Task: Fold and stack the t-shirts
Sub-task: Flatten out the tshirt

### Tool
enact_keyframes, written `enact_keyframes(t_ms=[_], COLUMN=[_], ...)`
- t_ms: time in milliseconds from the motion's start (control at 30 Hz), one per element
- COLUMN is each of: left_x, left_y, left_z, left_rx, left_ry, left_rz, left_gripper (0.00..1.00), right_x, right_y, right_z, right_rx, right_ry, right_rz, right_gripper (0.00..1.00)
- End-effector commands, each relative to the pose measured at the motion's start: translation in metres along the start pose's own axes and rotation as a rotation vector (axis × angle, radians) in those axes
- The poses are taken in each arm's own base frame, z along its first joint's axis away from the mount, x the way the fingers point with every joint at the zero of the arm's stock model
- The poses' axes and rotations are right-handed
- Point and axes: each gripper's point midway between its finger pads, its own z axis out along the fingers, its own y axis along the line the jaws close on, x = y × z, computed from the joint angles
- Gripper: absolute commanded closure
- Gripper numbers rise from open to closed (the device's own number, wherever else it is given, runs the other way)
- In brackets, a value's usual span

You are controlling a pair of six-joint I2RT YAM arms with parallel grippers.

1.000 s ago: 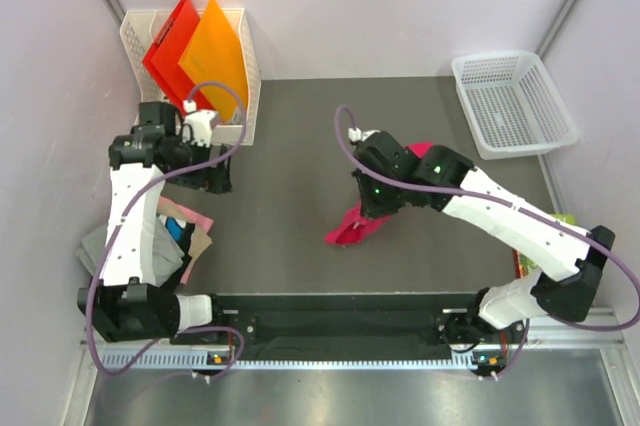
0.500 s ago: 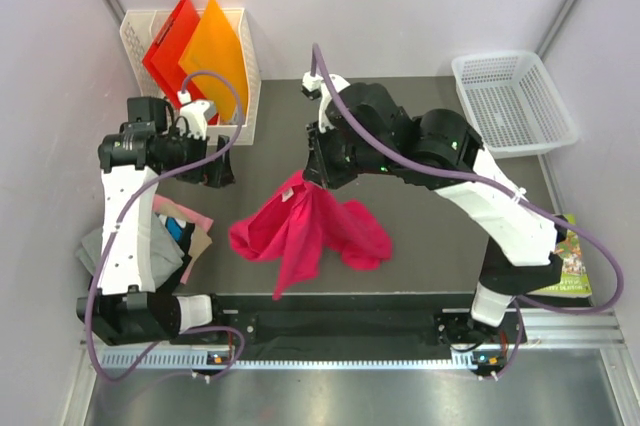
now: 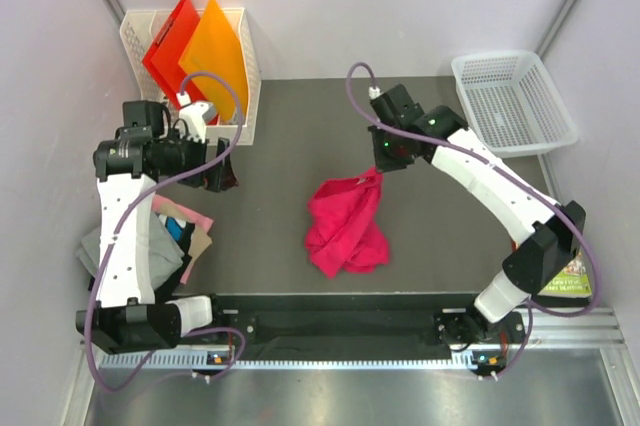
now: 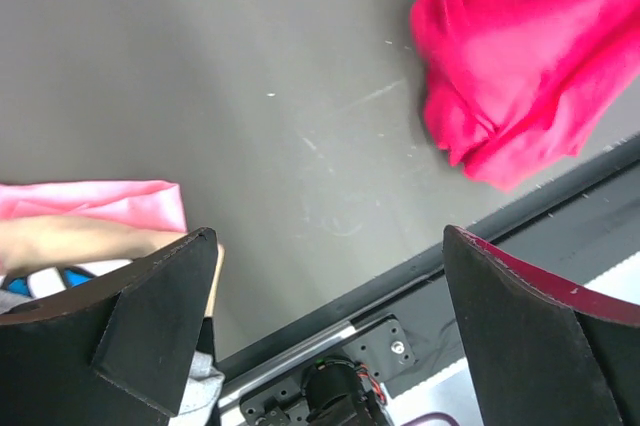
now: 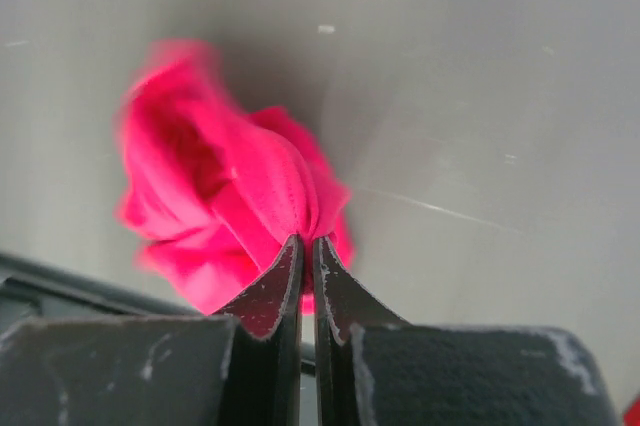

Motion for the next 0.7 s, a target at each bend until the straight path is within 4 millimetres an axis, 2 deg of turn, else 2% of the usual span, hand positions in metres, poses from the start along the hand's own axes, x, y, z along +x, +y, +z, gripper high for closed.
enact_keyframes(t_ms=[0, 133, 167, 233, 300, 333, 367, 433, 467, 533, 633, 667], left_x=[-0.002, 0.010, 0.012, 0.019, 0.023, 0.024, 0.026, 0.025, 0.026, 0.029, 0.034, 0.034], left_y=[-0.026, -0.038, -0.039, -0.056, -0.065, -0.073, -0.074, -0.080, -0.080, -0.088, -0.093, -0.095], left_z=[-0.012, 0.007, 0.011, 0.023, 0.031, 0.036, 0.040, 0.045, 0.050, 0.058, 0.080, 0.084], left_rx=[0.109, 0.157, 0.156, 0.174, 0.180, 0.195, 0.194, 0.208, 0.210, 0.231, 0.243, 0.243], left_ry=[-0.035, 0.031, 0.046, 0.083, 0.104, 0.115, 0.132, 0.141, 0.155, 0.175, 0.225, 0.232], left_rz=[0.045, 0.071, 0.063, 0.124, 0.141, 0.170, 0.167, 0.180, 0.173, 0.188, 0.197, 0.206], left_gripper=[0.01, 0.03, 0.04, 0.04, 0.04, 0.04, 0.04, 0.04, 0.04, 0.04, 0.05, 0.05], right_x=[-0.040, -0.019, -0.007, 0.007, 0.031, 0.039, 0.058, 0.079, 0.100, 0.123, 0.174, 0.184], right_y=[-0.010, -0.015, -0.019, -0.024, -0.035, -0.040, -0.048, -0.057, -0.063, -0.064, -0.066, -0.065], right_z=[0.006, 0.028, 0.035, 0.041, 0.046, 0.045, 0.043, 0.037, 0.032, 0.026, 0.018, 0.012], right_rx=[-0.048, -0.021, -0.010, 0.009, 0.046, 0.066, 0.087, 0.118, 0.122, 0.121, 0.117, 0.111], right_ry=[-0.126, -0.032, 0.000, 0.031, 0.080, 0.096, 0.135, 0.166, 0.190, 0.217, 0.302, 0.316], right_rz=[-0.006, -0.025, -0.028, -0.019, -0.008, -0.004, -0.003, 0.034, 0.046, 0.078, 0.116, 0.125], right_gripper=[1.00, 1.00, 1.00, 1.00, 1.00, 1.00, 1.00, 1.00, 1.00, 1.00, 1.00, 1.00])
